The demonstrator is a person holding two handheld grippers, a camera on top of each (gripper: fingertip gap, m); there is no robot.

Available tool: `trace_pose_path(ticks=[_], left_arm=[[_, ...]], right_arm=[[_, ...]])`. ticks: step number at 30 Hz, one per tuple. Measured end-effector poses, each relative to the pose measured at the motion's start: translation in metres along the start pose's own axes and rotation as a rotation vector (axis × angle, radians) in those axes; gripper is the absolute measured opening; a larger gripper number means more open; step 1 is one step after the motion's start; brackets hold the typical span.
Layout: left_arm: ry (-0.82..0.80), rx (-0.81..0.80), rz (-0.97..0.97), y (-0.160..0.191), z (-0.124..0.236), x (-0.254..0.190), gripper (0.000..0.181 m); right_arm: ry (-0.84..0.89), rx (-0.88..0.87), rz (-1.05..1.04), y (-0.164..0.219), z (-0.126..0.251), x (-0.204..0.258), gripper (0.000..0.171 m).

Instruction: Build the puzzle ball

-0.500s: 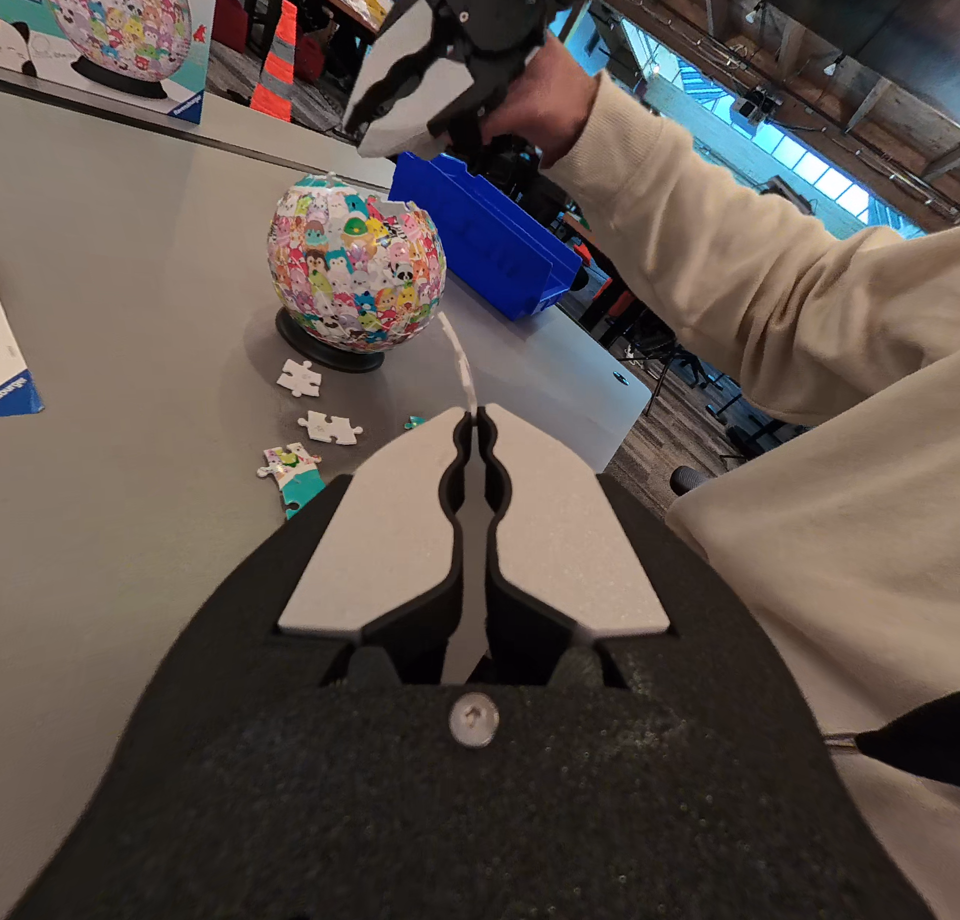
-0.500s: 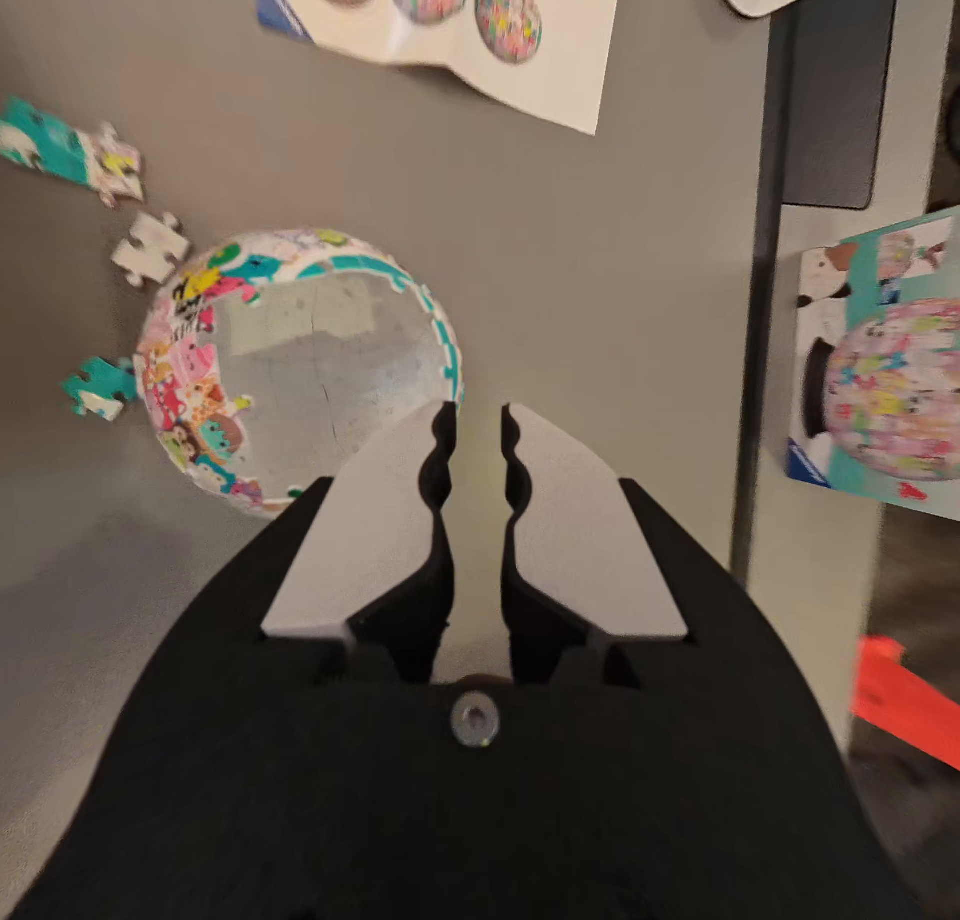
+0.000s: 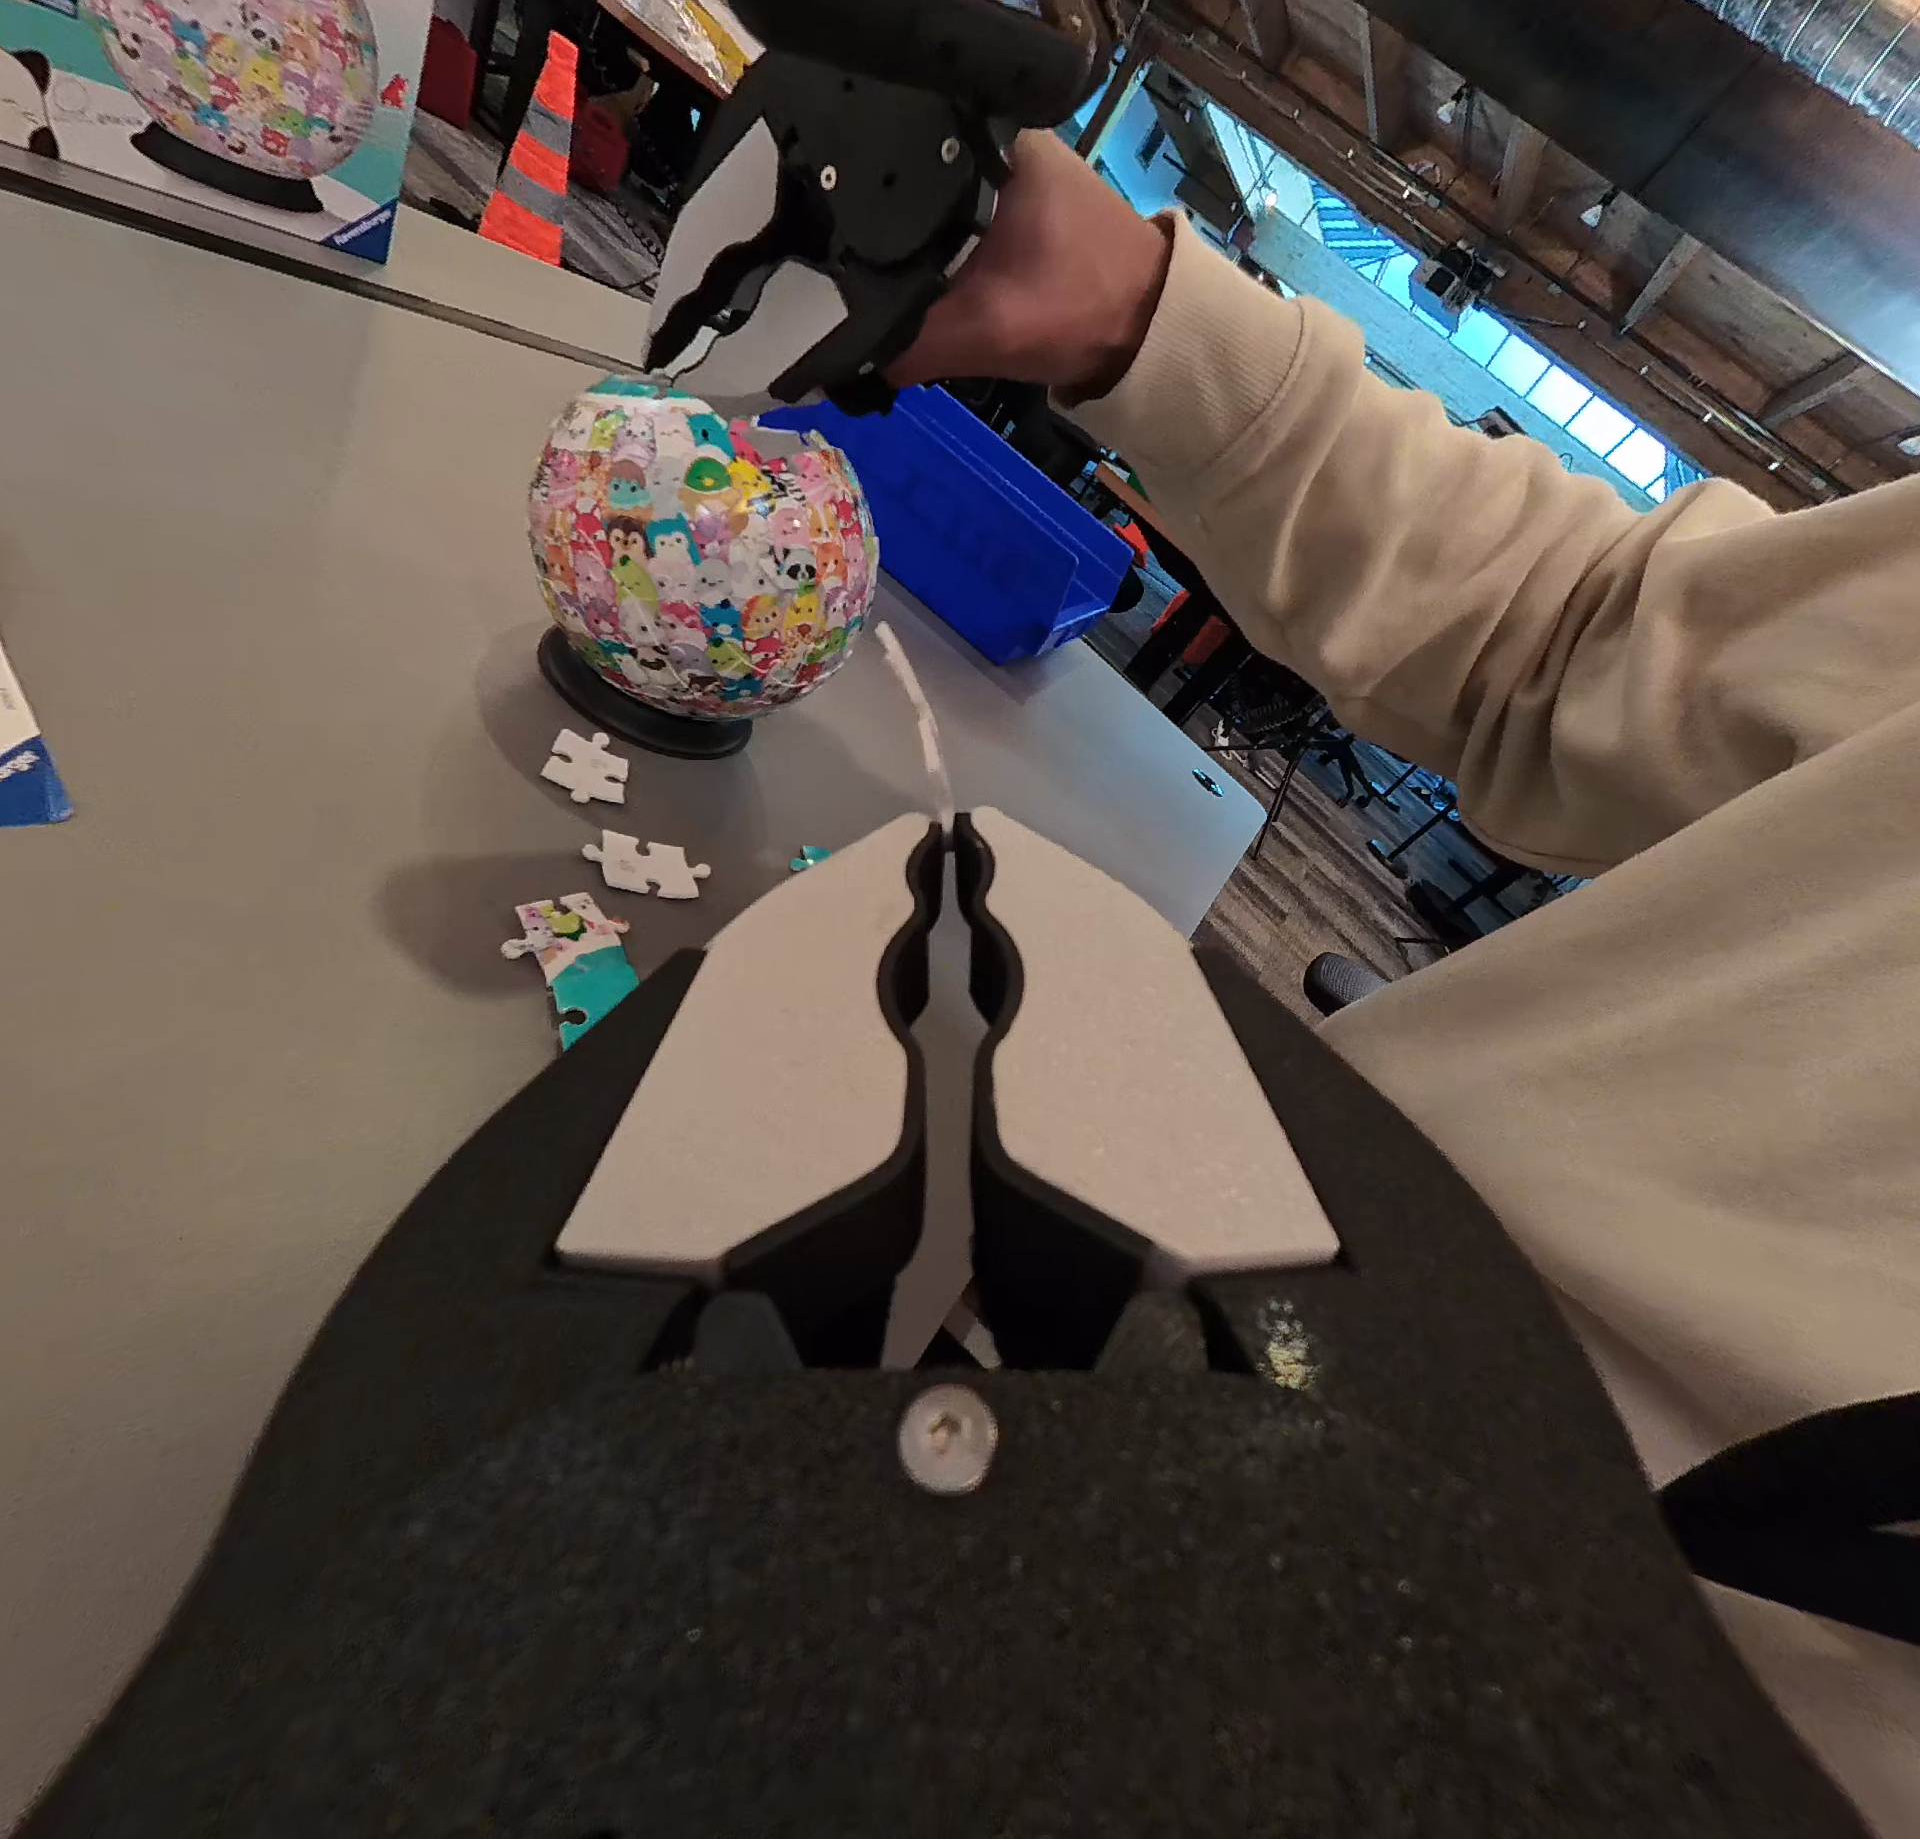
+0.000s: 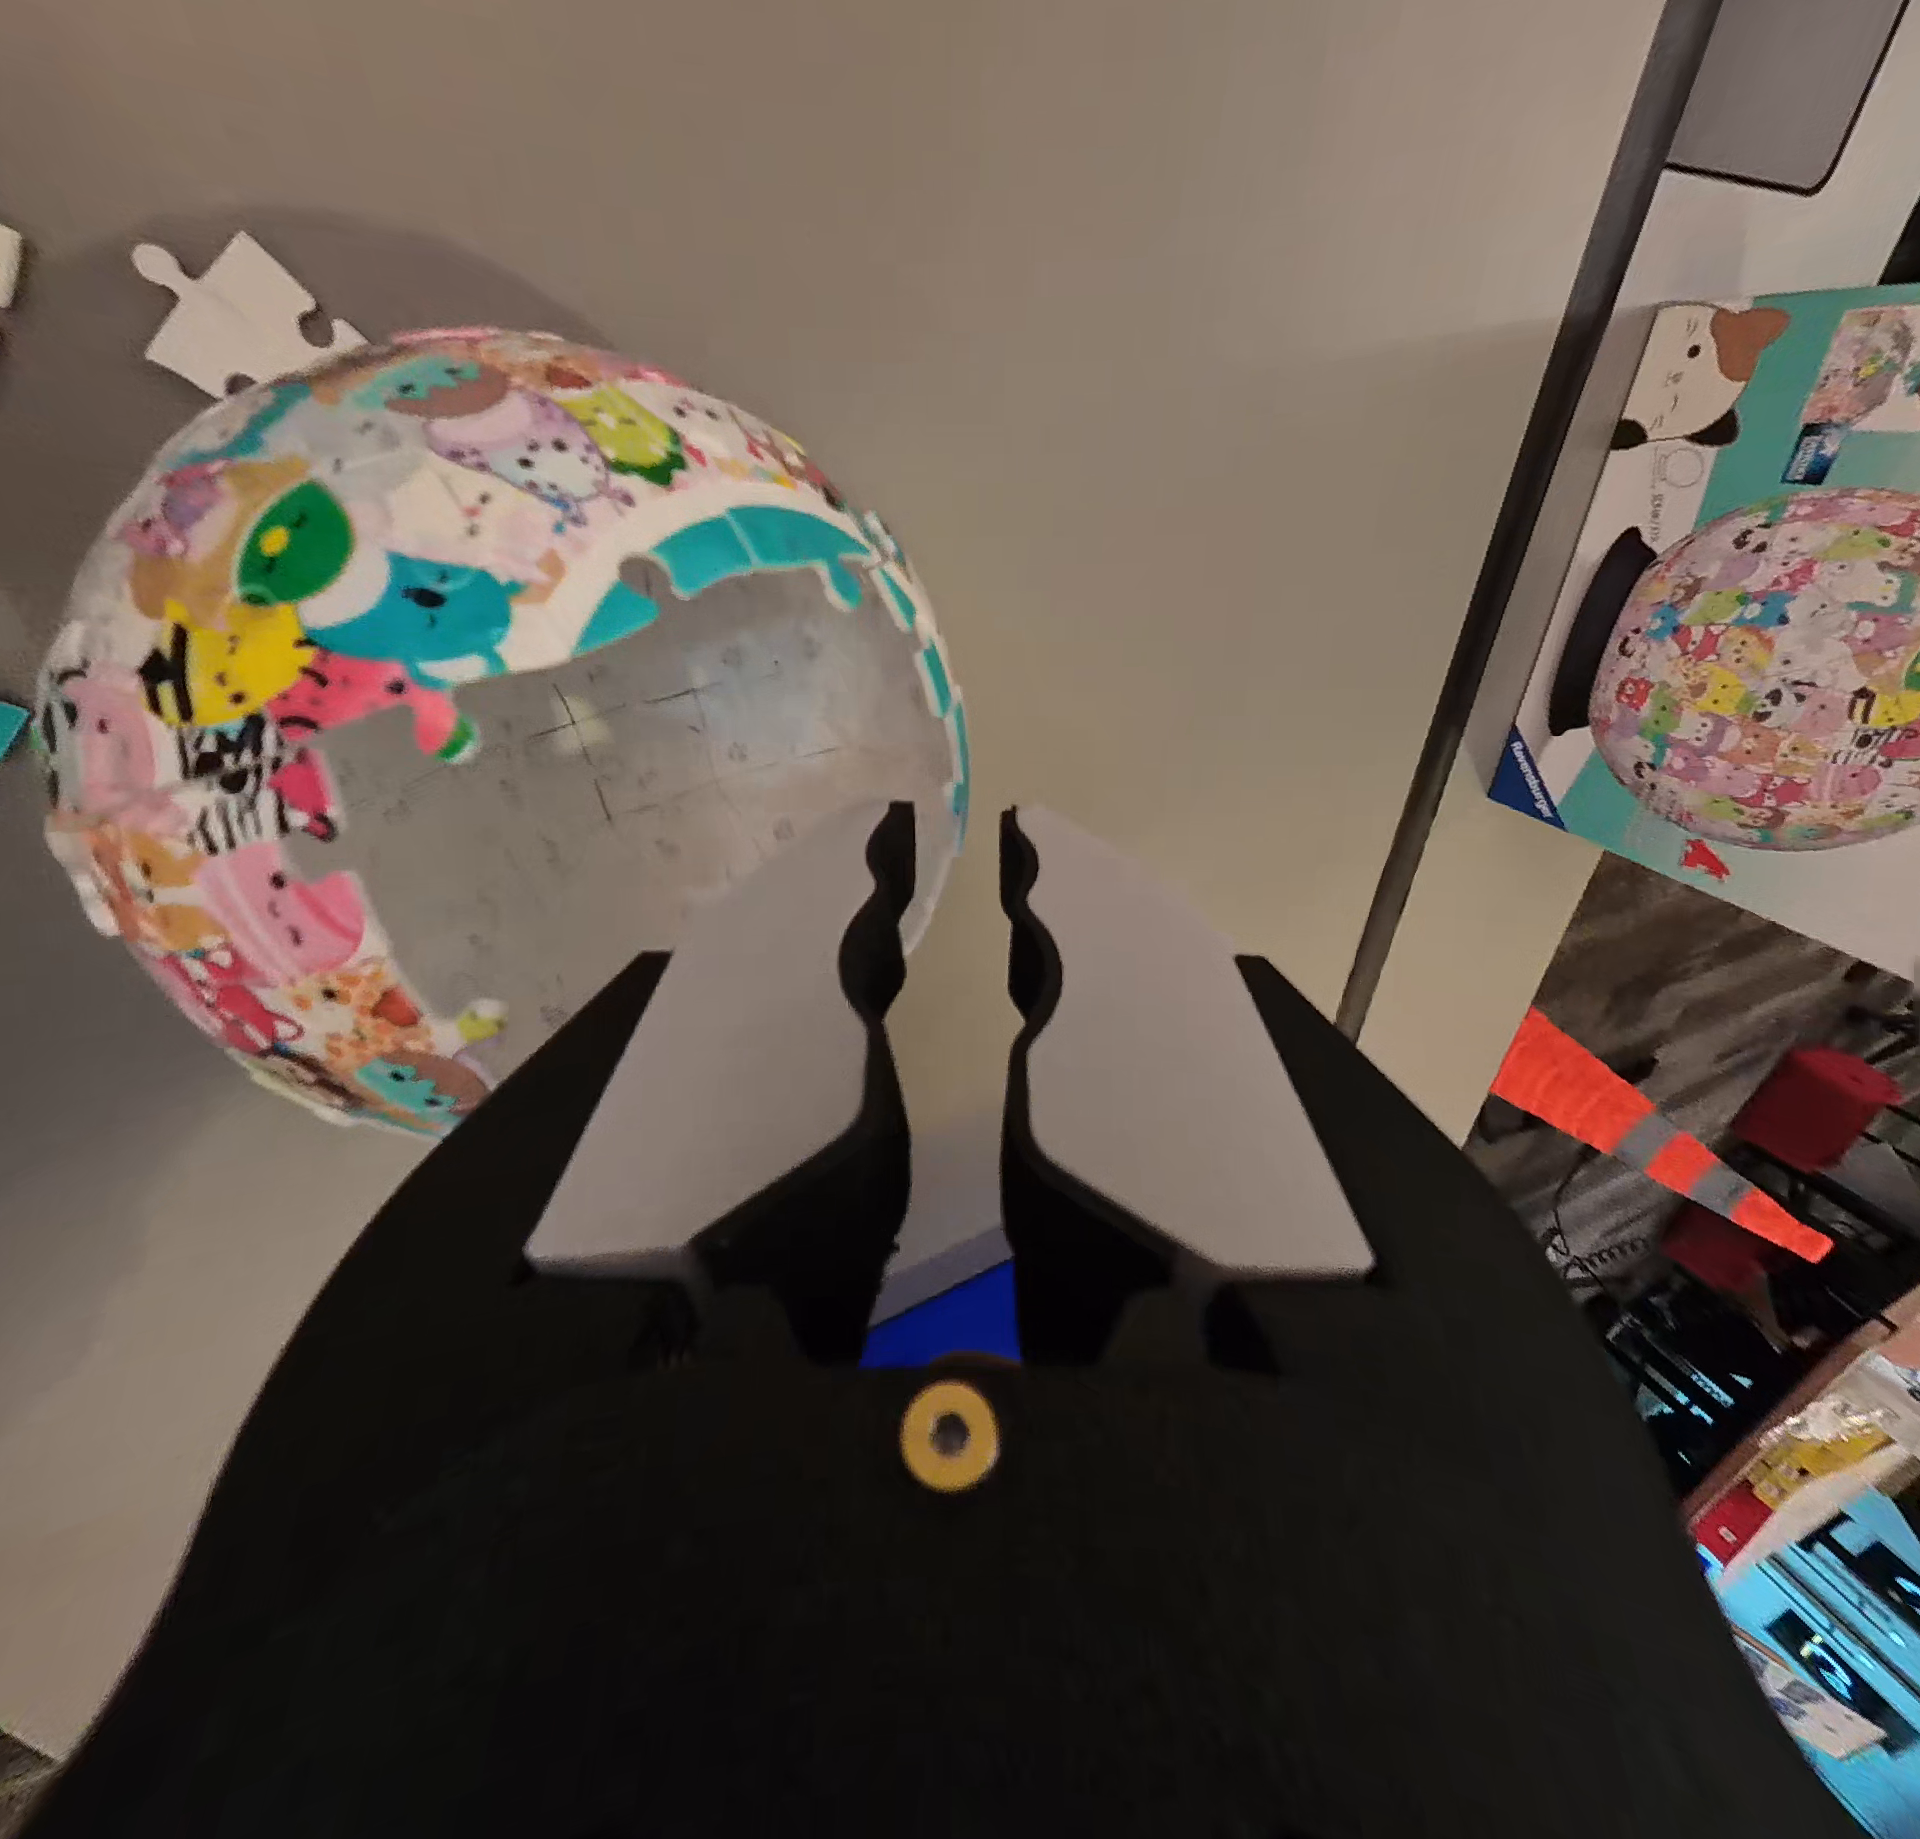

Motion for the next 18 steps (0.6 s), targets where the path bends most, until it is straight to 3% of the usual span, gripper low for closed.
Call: trace_pose_path(ticks=[18], left_arm=[[0.016,-0.018,0.023,-0.001,0.003,0.001,0.001]], right_arm=[[0.064,0.083,0.021,0.001,-0.011,0.003,0.005]])
Point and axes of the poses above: each gripper's, where its closed fingertips meet, z back along the fingers, y out of its underside, x = y × z across the jaws, the point moved 4 cm from there along z, back along the fingers, and after that the axes turned 4 degrees about y, right-handed, at the moved point
